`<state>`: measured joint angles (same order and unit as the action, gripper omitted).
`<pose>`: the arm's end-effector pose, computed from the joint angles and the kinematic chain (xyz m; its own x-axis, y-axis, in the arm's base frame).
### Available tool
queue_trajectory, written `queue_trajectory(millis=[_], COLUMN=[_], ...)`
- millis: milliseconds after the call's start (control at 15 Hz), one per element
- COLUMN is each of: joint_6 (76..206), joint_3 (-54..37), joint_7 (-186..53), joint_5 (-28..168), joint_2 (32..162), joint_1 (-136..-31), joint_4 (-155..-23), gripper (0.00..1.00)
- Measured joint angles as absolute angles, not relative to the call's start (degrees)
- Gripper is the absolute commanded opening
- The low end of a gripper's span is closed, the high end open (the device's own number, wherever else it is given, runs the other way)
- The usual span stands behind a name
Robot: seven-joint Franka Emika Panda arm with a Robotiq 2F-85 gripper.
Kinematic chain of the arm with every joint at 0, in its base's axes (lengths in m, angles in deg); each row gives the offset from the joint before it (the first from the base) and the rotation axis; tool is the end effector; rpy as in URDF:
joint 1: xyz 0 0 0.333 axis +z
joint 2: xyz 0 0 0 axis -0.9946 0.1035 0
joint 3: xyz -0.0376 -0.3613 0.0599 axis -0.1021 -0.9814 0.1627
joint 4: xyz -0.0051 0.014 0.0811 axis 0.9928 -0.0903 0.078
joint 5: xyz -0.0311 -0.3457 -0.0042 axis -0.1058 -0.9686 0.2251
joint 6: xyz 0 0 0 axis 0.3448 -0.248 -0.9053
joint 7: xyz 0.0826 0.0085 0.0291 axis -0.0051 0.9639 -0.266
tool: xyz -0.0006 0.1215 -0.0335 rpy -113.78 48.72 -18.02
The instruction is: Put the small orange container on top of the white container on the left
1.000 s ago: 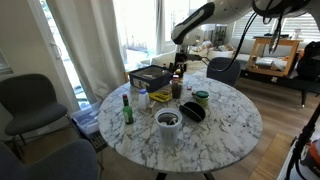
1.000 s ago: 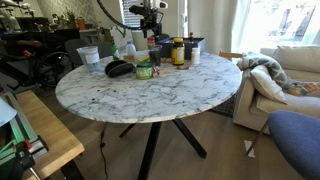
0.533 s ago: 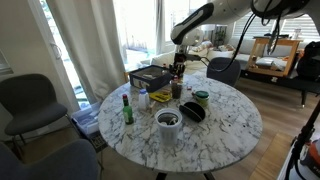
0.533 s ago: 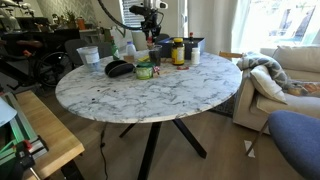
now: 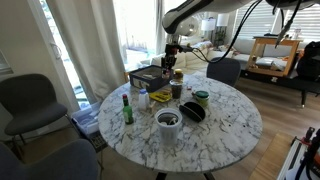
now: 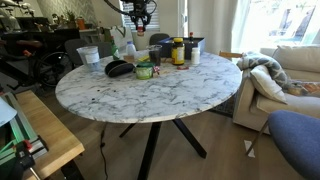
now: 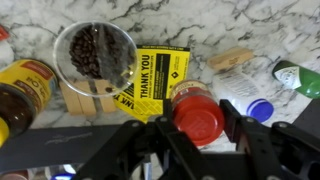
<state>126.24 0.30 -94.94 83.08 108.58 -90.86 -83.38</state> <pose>0.6833 -0.0224 0.4355 0.9529 0.2676 0.1431 0.2886 -0.9449 -0.1549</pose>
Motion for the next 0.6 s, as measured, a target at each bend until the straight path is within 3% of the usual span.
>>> queue_trajectory(millis=[67, 133, 400, 467, 600], joint_6=[126.2, 126.2, 126.1, 126.1, 126.6], joint_3=[1.0, 1.5, 2.4, 2.4, 2.3], joint_7=[-95.8, -96.3, -97.3, -97.6, -98.3], joint_5=[81.9, 80.5, 77.8, 77.8, 77.8], joint_2=[107.2, 106.2, 104.1, 104.1, 104.2], joint_1=[-89.6, -88.4, -85.3, -85.4, -85.6], joint_4=[-84.4, -85.5, -88.7, -88.8, -88.8], gripper=[0.24, 0.49, 0.49, 0.24, 0.24])
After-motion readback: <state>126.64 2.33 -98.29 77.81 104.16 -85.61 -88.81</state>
